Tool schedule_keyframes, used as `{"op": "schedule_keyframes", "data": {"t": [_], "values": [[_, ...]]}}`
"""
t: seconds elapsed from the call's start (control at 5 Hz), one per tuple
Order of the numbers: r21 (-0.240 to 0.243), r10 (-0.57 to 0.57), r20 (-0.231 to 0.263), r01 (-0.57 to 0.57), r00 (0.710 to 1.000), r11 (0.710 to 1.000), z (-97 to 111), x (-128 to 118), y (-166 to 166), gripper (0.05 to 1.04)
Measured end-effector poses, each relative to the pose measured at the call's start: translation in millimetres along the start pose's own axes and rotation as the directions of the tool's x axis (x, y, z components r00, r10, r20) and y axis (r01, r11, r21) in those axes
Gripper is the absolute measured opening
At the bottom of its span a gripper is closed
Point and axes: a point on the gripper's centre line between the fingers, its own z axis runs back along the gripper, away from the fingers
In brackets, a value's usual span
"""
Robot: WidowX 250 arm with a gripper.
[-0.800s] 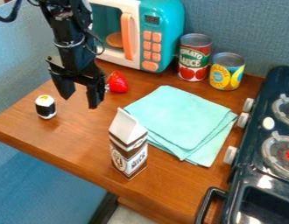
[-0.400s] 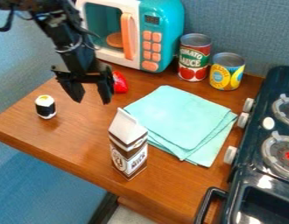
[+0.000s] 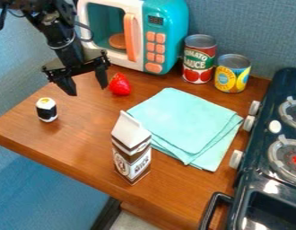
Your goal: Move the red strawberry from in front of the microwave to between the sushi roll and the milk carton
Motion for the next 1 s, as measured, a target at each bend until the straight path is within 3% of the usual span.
{"op": "schedule_keyframes", "data": {"t": [0.4,0.6,1.0], "values": [[0.209,0.150,0.068,-0.161,0.986,0.965,-16,24,-32,1.001],[0.241,0.179,0.101,-0.199,0.979,0.950,-24,30,-50,1.001],[0.281,0.325,0.210,-0.375,0.922,0.884,-40,27,-48,1.001]]}}
